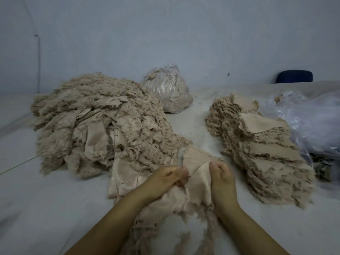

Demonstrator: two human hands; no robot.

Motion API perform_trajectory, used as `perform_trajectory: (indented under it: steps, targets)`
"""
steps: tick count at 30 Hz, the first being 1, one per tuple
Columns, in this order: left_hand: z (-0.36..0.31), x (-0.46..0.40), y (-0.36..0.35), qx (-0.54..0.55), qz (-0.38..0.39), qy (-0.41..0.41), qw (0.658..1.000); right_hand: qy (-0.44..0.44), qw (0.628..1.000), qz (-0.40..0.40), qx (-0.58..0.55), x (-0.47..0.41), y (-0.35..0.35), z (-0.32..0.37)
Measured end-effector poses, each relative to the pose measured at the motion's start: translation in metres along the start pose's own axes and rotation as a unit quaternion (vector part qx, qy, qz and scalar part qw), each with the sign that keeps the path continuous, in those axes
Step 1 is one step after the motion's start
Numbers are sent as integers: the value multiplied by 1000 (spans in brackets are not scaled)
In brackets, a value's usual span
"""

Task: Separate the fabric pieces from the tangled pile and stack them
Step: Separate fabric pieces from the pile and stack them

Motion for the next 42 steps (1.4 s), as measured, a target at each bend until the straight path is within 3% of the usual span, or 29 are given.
perform_trajectory:
  steps: [3, 9, 13, 15, 18, 23, 29, 36, 42]
  targets:
    - [-3, -3, -11, 40, -18, 34, 998, 15, 994, 88, -70, 15, -28, 8]
    - [5, -2, -17, 168, -98, 60, 979, 22, 995, 91, -45, 13, -21, 2]
    - [12, 2, 21, 270, -230, 77, 932, 10, 976, 218, -7, 22, -39, -4]
    - [16, 2, 28, 287, -249, 91, 920, 4, 974, 225, 2, 23, -42, -3]
    - [23, -1, 32, 328, -258, 119, 901, 12, 973, 229, 13, 24, -42, -2]
    - [22, -2, 40, 383, -199, 136, 892, -29, 970, 230, -75, 25, -36, 6]
    - [17, -3, 47, 384, -196, 120, 894, -9, 926, 368, -85, 29, -38, 21]
    - [30, 8, 81, 393, -325, 141, 848, -19, 956, 287, -54, 7, -16, 14]
    - [8, 1, 31, 369, -250, 88, 891, -75, 908, 381, -157, 46, -71, 15]
Point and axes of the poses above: each hand's wrist, its own x-axis away from the middle knuckle, its own y-axis out of the back of the hand, z = x × y, the point moved 8 cm from there along -x, towards the middle knuckle, and after that the axes turned 15 degrees about y, right-handed, at the moved point
